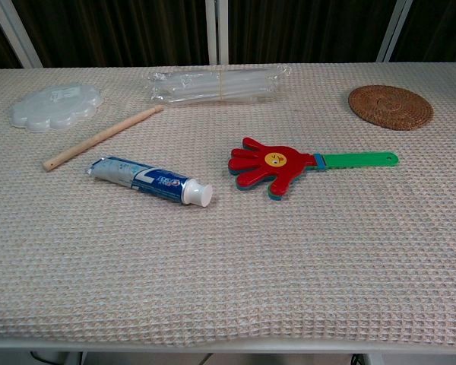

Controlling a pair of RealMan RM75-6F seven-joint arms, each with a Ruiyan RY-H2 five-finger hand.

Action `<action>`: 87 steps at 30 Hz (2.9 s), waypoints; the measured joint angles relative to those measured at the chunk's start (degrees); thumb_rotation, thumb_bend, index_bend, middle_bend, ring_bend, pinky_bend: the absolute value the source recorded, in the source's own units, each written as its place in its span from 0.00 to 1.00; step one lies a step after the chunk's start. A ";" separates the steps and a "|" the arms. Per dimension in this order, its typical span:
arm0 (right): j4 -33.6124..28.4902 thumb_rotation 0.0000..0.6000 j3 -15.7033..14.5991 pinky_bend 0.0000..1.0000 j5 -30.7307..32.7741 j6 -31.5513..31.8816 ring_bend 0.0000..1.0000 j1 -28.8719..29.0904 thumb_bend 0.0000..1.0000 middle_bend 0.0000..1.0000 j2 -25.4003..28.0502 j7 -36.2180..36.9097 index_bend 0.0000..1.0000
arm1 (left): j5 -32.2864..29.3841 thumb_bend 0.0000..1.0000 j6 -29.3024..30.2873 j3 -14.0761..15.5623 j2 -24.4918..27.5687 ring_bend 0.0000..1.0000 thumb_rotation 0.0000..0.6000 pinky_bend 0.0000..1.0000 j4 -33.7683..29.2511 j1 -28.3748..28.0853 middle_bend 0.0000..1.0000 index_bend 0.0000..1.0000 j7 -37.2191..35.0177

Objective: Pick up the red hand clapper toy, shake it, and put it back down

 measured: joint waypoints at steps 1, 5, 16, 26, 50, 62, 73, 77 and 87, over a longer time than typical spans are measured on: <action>0.04 1.00 -0.01 0.00 -0.01 0.00 0.00 0.00 0.08 0.00 -0.01 -0.01 0.00 | 0.02 0.10 0.03 0.00 -0.01 0.00 1.00 0.03 0.00 0.01 0.02 0.04 0.02; 0.10 1.00 0.03 0.00 0.11 -0.03 0.00 0.00 0.08 0.00 0.03 -0.01 0.00 | 0.02 0.10 0.03 0.09 -0.08 0.00 1.00 0.03 0.05 0.09 0.02 0.04 0.05; -1.99 1.00 0.96 0.00 0.48 -3.08 0.00 2.34 0.08 0.00 0.78 -2.65 0.00 | -0.07 0.10 -0.28 -0.09 0.33 0.00 1.00 0.03 0.42 -0.22 0.02 0.04 -1.02; -6.31 1.00 4.13 0.00 3.42 -16.35 0.00 12.22 0.11 0.00 0.96 -9.88 0.00 | 0.70 0.10 0.10 0.18 0.19 0.00 1.00 0.03 0.50 -0.18 0.02 0.04 -1.39; -8.56 1.00 10.17 0.00 36.61 -29.88 0.00 36.00 0.14 0.00 -17.07 -39.83 0.16 | 0.33 0.10 0.50 0.18 0.86 0.00 1.00 0.03 0.58 0.15 0.02 0.04 -2.33; -4.79 1.00 9.39 0.00 43.38 -26.79 0.00 40.78 0.15 0.00 -22.02 -43.70 0.19 | -0.01 0.10 0.99 0.15 1.08 0.00 1.00 0.03 1.39 0.63 0.02 0.04 -3.55; -1.36 1.00 8.59 0.00 43.49 -25.91 0.00 42.28 0.18 0.01 -24.83 -41.70 0.31 | 0.29 0.10 1.36 0.12 1.14 0.00 1.00 0.03 1.34 0.74 0.02 0.04 -3.48; -0.62 1.00 8.44 0.00 43.79 -25.83 0.00 42.70 0.18 0.01 -25.34 -41.34 0.33 | 0.22 0.10 1.25 0.15 1.06 0.00 1.00 0.03 1.37 0.77 0.02 0.04 -3.57; 0.54 1.00 8.00 0.00 45.24 -26.11 0.00 43.65 0.20 0.02 -26.41 -41.18 0.35 | 0.34 0.10 1.49 0.22 1.10 0.00 1.00 0.03 1.40 0.96 0.02 0.04 -3.56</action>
